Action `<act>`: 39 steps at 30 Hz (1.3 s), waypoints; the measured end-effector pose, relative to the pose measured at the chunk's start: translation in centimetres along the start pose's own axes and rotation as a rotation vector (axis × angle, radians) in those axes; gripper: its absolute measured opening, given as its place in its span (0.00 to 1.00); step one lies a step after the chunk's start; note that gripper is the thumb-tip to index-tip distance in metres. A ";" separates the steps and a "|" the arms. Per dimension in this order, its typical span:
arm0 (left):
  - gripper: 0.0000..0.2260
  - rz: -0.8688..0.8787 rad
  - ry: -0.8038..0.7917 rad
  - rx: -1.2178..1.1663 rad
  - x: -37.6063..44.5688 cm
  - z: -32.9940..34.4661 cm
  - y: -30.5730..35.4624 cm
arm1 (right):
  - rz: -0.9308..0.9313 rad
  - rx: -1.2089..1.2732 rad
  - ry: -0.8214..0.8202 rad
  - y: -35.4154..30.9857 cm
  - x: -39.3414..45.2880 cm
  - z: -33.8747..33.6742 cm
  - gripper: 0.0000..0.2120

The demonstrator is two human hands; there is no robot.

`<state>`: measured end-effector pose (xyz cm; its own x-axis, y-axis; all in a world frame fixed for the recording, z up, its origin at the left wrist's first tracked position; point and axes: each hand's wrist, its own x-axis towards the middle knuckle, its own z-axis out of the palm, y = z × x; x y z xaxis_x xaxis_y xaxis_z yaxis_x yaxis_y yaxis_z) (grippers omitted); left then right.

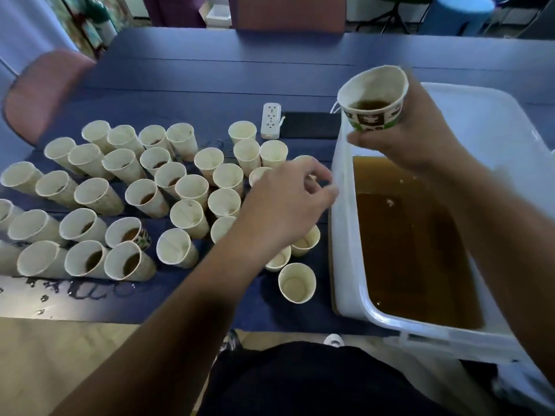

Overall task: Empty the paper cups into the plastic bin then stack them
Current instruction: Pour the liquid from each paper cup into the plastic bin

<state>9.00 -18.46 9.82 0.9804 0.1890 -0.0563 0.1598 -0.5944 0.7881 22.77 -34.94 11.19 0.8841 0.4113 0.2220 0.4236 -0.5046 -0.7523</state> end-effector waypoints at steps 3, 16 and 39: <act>0.17 0.078 -0.095 0.100 -1.0 1.9 -0.1 | 0.036 -0.042 -0.021 2.2 -0.9 -1.3 0.29; 0.33 0.219 -0.361 0.400 -2.0 3.8 -1.3 | 0.241 -0.258 -0.087 8.0 -2.3 -2.0 0.28; 0.33 0.168 -0.379 0.361 -2.0 3.9 -1.7 | 0.125 -0.633 -0.099 10.7 -2.2 -0.3 0.26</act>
<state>7.23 -20.91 6.20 0.9581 -0.1869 -0.2172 -0.0384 -0.8349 0.5490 25.40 -41.50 2.84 0.9246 0.3733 0.0760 0.3801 -0.8902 -0.2512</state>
